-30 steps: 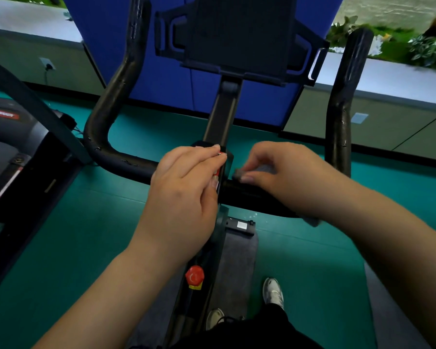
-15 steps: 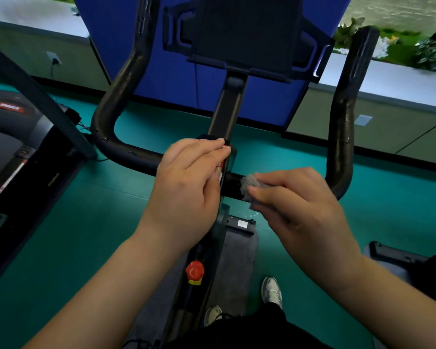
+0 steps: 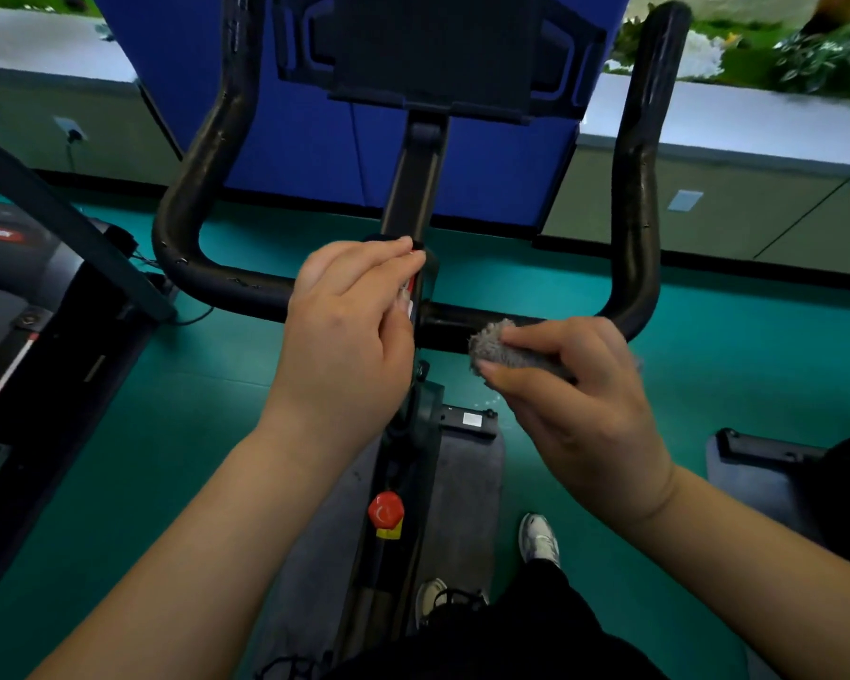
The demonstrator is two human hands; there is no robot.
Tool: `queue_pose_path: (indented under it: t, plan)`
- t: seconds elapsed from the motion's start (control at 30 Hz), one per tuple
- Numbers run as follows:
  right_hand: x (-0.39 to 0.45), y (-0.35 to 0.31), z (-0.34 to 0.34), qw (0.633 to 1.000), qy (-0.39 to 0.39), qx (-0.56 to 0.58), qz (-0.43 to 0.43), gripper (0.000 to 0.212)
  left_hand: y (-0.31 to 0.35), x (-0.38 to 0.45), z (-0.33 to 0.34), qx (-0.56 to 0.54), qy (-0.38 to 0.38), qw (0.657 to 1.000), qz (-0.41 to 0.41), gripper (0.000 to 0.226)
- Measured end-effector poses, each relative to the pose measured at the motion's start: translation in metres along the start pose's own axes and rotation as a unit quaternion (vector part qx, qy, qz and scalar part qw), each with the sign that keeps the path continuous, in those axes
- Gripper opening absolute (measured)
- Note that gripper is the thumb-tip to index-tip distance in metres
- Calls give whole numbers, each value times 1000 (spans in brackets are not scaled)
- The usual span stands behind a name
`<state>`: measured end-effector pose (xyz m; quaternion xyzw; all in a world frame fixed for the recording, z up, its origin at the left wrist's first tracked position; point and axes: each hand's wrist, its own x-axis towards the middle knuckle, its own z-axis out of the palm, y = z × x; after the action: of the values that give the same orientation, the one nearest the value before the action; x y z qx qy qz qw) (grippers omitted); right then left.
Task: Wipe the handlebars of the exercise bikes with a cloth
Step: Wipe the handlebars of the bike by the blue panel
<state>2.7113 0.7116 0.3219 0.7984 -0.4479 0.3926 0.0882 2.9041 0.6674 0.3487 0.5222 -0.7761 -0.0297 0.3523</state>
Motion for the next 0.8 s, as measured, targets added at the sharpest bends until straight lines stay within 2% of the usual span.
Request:
queue_pose_path:
  t: [0.2,0.3,0.37,0.47,0.5,0.57,0.67,0.8]
  plan:
    - [13,-29,30,999,28,24,16,7,-5,1,-1,6,-11,1000,9,33]
    - [-7,-36,11,983,14,123,138,14,-4,0,-1,2,-5,1000,10,33]
    - [-20,-48,-2,936,11,220,276,21,-4,0,0,3,0,1000,6,33]
    - [-22,-62,-5,802,32,345,487,19,-3,0,1,2,7,1000,-1,33]
    - [-20,-61,-4,756,46,371,537,19,-2,-1,2,1,8,1000,-1,33]
    - [-13,-56,-2,687,92,389,607,20,-2,-1,2,-2,10,1000,0,33]
    - [-1,-56,6,626,138,397,657,20,-4,0,2,1,12,1000,1,34]
    - [16,-73,33,581,117,443,673,21,-3,0,3,7,18,1000,7,34]
